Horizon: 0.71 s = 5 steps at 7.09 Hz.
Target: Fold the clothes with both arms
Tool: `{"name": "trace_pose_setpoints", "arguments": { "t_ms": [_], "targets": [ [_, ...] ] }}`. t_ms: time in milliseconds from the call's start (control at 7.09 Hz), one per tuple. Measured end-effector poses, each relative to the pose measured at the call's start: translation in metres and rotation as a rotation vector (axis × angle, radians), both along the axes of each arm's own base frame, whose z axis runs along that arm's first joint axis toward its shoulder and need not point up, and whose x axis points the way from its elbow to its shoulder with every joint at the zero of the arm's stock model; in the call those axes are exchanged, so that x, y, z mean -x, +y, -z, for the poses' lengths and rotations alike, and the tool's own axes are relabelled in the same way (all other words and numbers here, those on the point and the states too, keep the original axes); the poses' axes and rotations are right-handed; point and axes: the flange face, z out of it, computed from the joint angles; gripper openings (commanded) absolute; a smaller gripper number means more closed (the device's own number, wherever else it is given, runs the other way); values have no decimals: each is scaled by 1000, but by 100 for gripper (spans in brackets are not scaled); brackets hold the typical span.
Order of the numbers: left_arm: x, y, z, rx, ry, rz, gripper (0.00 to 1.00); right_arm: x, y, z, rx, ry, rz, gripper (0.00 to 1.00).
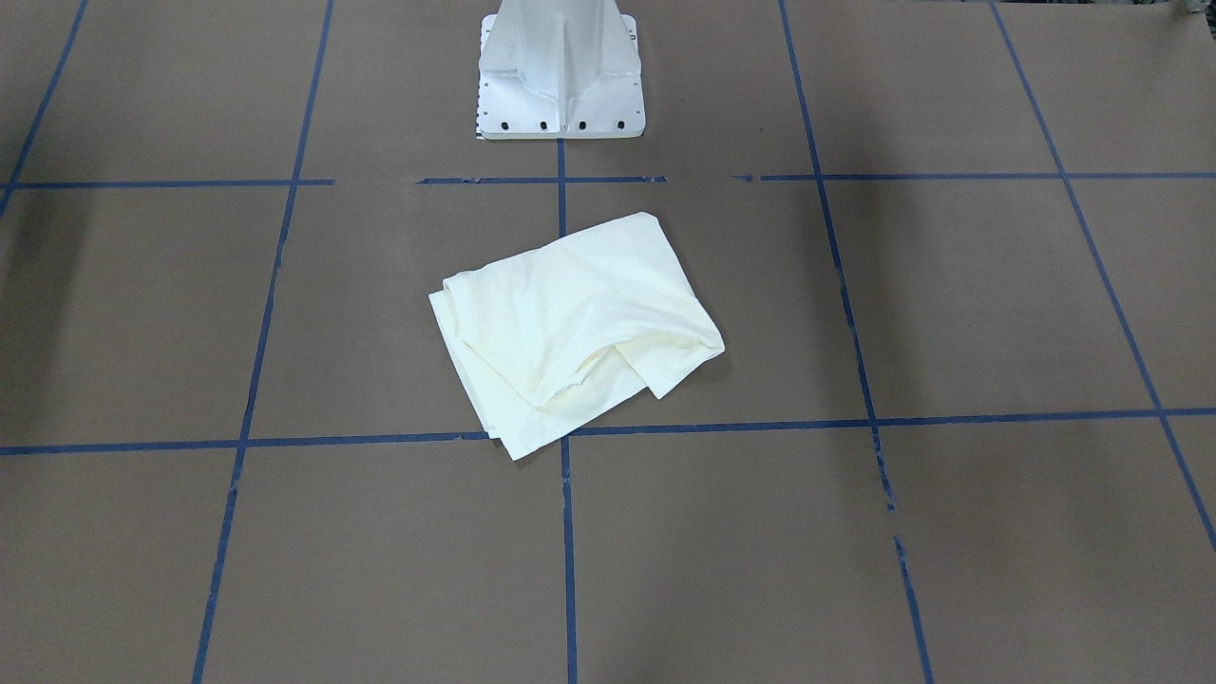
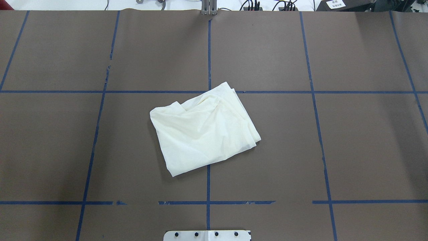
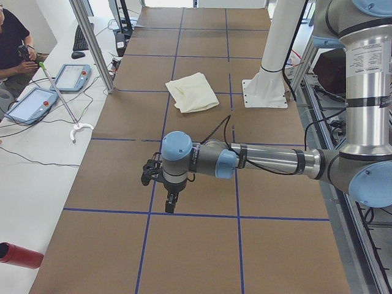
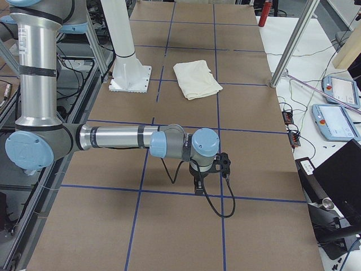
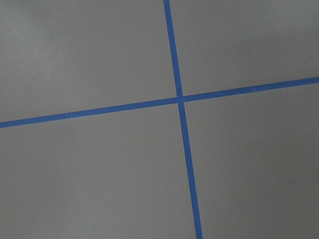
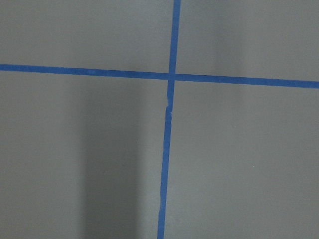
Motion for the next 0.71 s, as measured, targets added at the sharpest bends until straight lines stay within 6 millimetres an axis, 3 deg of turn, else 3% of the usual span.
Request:
{"name": "trace_pose_setpoints", "arguments": {
  "t_ms": [705],
  "targets": [
    [0, 1, -3, 12, 1, 3, 100, -6, 2, 2, -4, -3, -15, 100]
  ]
}}
